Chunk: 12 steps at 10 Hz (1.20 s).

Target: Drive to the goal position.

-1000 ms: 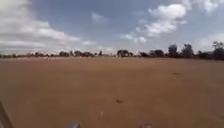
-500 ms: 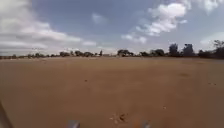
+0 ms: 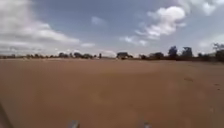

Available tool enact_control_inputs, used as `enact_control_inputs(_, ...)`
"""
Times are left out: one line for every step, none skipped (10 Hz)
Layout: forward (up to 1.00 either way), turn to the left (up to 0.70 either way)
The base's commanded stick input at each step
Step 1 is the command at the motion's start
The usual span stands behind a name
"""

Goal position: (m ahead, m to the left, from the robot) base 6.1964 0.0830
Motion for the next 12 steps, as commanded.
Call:
enact_control_inputs(0.7,0.0)
enact_control_inputs(0.7,0.0)
enact_control_inputs(0.7,0.0)
enact_control_inputs(0.7,0.0)
enact_control_inputs(0.7,0.0)
enact_control_inputs(0.7,0.0)
enact_control_inputs(0.7,0.0)
enact_control_inputs(0.7,0.0)
enact_control_inputs(0.7,0.0)
enact_control_inputs(0.7,0.0)
enact_control_inputs(0.7,0.0)
enact_control_inputs(0.7,0.0)
